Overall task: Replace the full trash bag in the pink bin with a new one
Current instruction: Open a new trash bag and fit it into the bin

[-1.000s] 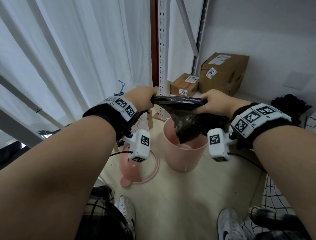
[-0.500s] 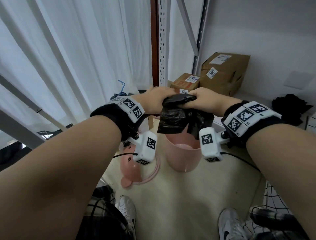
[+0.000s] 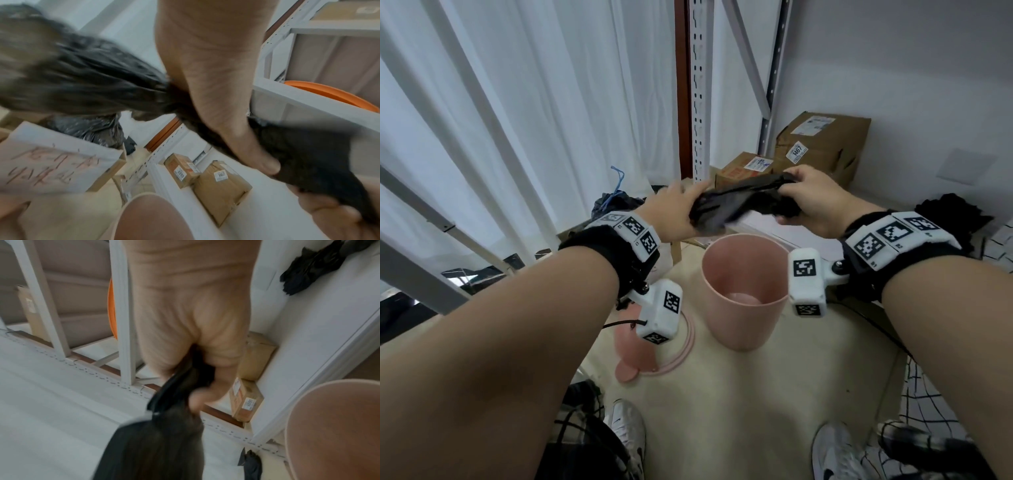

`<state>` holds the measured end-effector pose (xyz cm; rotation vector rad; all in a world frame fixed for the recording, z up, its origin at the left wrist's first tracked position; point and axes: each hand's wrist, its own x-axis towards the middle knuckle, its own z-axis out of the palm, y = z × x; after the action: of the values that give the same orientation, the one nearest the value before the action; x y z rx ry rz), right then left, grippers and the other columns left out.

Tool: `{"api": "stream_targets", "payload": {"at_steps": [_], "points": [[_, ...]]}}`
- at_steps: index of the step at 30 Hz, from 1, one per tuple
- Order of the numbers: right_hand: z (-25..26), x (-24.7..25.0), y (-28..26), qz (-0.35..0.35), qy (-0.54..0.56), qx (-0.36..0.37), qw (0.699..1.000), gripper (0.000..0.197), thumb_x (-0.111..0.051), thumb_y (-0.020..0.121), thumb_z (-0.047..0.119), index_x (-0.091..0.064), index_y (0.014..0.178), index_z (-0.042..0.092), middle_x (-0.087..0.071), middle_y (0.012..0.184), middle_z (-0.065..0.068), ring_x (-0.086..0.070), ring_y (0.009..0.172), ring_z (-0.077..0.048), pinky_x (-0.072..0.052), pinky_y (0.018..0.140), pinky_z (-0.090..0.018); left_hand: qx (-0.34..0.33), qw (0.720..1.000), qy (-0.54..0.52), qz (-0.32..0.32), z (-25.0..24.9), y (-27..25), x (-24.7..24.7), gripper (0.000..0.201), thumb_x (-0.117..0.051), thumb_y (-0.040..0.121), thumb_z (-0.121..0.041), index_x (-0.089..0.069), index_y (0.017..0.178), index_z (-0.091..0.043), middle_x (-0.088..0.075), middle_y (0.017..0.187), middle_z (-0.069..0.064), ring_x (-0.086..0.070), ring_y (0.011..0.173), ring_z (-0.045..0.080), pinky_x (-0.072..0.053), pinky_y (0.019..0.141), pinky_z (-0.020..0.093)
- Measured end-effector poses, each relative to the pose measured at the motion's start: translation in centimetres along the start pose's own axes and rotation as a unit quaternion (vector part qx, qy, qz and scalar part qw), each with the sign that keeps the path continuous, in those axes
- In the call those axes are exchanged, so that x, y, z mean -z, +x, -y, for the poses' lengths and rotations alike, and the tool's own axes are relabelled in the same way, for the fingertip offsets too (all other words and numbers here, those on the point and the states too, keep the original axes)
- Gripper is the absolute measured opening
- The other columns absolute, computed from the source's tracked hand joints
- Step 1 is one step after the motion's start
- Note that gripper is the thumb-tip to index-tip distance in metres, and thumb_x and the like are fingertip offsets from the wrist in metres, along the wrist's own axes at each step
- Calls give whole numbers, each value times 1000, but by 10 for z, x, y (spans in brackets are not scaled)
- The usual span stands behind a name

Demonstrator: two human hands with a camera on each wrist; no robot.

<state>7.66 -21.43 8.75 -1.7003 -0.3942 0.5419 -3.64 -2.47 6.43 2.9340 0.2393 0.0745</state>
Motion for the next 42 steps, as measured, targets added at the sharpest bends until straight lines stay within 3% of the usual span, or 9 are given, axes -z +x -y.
{"api": "stream_targets", "payload": {"at_steps": [5,12,15,19,24,31,34,38,42], "points": [[3,-2,5,-26,-46,-67,996,24,-29,93,2,-44,81,16,-39,67,-6,-32,47,-14,-30,35,-11,-86,973,-100,-192,-19,10,16,35,-63,86,-36,-66,115,-16,-54,119,7,-49,113,20,-32,99,25],[9,-9,-4,83,-75,20,994,22,-53,92,21,-61,112,20,-62,104,-5,-67,87,-23,-59,56,-33,-82,957,-266,-78,-37,18,18,16,-57,92,-18,-64,90,-32,-53,93,2,-54,80,-5,-41,78,7],[10,-12,-5,192,-142,54,970,49,-66,80,45,-57,120,18,-64,105,-4,-67,93,-19,-59,73,-40,-55,917,-392,-42,-44,20,16,14,-57,92,-11,-70,95,-15,-68,79,-4,-62,64,-7,-47,62,5],[3,-15,9,50,-405,211,888,25,-72,80,18,-67,101,5,-64,90,-6,-59,88,-20,-45,72,-27,4,880,-474,-30,-46,26,10,13,-55,89,-3,-64,96,-10,-66,92,5,-65,83,12,-55,82,22],[-8,-2,20,-170,-421,280,846,15,-51,87,9,-64,93,6,-65,97,-12,-58,87,-24,-45,72,-31,62,889,-441,-111,-30,38,0,6,-54,91,-10,-51,96,-11,-58,88,0,-59,79,16,-51,73,27],[-16,8,27,-209,-398,317,835,17,-48,89,5,-60,100,4,-56,111,-15,-53,103,-26,-39,87,-29,79,907,-413,35,-22,47,-27,72,-70,83,-30,-29,141,-20,-46,122,6,-62,101,22,-55,88,35],[-17,2,28,-186,-369,348,841,20,-46,85,0,-61,97,3,-58,106,-14,-54,101,-25,-35,84,-20,62,879,-465,80,-33,50,-36,88,-75,78,-26,-18,146,-28,-54,118,7,-67,85,26,-59,81,37],[-12,-6,26,-179,-325,385,845,23,-45,82,-2,-62,97,0,-59,104,-16,-55,100,-25,-33,81,-15,4,906,-423,-7,-46,64,-37,39,-71,79,-25,-60,113,-8,-69,103,10,-66,98,24,-50,97,46],[-9,-4,22,-192,-294,417,838,26,-44,79,-4,-62,98,-2,-58,103,-17,-55,98,-24,-32,82,-6,-20,872,-465,-150,-57,69,-29,3,-59,89,-15,-62,87,-15,-64,72,-8,-62,68,1,-50,70,22]]}}
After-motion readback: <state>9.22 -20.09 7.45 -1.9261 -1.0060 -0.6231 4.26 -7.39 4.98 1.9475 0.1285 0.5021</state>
